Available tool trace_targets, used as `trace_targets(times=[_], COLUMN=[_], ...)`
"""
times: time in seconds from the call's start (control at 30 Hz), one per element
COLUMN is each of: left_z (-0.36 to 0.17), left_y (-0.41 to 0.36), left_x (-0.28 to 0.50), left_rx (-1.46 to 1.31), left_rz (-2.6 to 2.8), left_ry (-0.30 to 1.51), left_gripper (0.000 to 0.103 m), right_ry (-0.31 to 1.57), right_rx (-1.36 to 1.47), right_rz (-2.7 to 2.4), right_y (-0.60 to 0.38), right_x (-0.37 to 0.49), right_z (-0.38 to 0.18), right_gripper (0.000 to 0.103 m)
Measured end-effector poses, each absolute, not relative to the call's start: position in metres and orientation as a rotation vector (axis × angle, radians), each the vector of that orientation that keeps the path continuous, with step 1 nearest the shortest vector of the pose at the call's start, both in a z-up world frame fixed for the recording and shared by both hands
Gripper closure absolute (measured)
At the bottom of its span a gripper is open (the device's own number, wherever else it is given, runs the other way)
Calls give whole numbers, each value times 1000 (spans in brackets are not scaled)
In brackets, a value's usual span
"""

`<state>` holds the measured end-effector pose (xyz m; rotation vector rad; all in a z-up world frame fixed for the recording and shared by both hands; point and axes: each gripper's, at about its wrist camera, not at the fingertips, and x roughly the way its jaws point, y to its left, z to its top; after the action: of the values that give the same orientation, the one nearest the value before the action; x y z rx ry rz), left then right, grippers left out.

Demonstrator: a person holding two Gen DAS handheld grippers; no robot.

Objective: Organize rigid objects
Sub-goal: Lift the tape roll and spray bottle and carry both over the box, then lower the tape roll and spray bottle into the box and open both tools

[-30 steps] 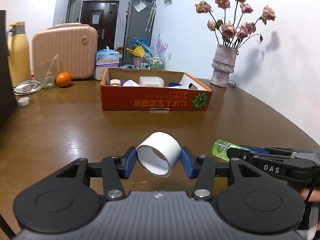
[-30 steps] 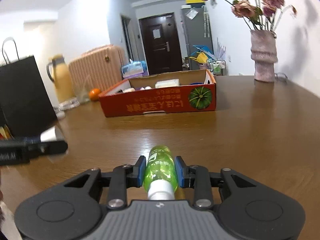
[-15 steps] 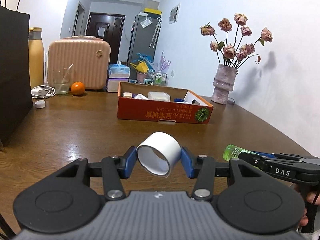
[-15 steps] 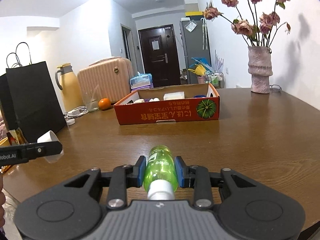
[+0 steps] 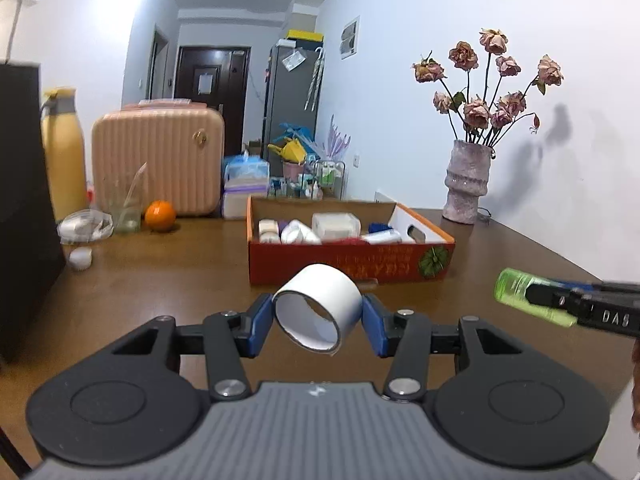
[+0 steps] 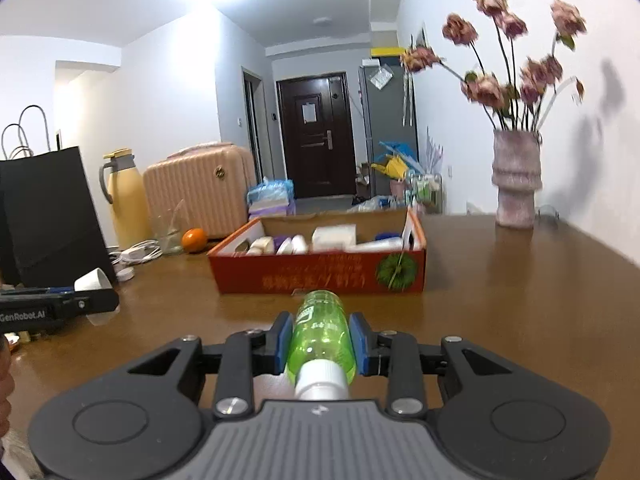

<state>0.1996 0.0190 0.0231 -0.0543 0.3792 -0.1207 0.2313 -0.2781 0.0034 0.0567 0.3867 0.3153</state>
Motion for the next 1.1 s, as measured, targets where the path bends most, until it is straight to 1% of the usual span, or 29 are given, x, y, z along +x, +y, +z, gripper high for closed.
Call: trace_targets(times=[0.27,0.47,0.57,0.7,0.87,1.1], left_z=[50,50,47,37,18,-8], left_y=[15,16,13,8,9,7], left_x=[283,361,404,464,523,555], left_rx=[-7,-5,17,25,72,126], left_rz=[-158,-207,-224,-249,-254,-240], left_ry=[351,450,506,616,732,836], left_gripper=[54,54,54,54,54,53], right_ry=[343,356,395,501,634,758], right_rx=[5,-78,-105,-117,-148,-315], right_rz=[335,385,418,458,513,473], right_y=[-285,-281,-278,-273,-260,-233], right_x=[319,387,426,484,541,580], right_z=[37,55,57,46,14,-36], right_gripper=[73,73,73,73,73,73])
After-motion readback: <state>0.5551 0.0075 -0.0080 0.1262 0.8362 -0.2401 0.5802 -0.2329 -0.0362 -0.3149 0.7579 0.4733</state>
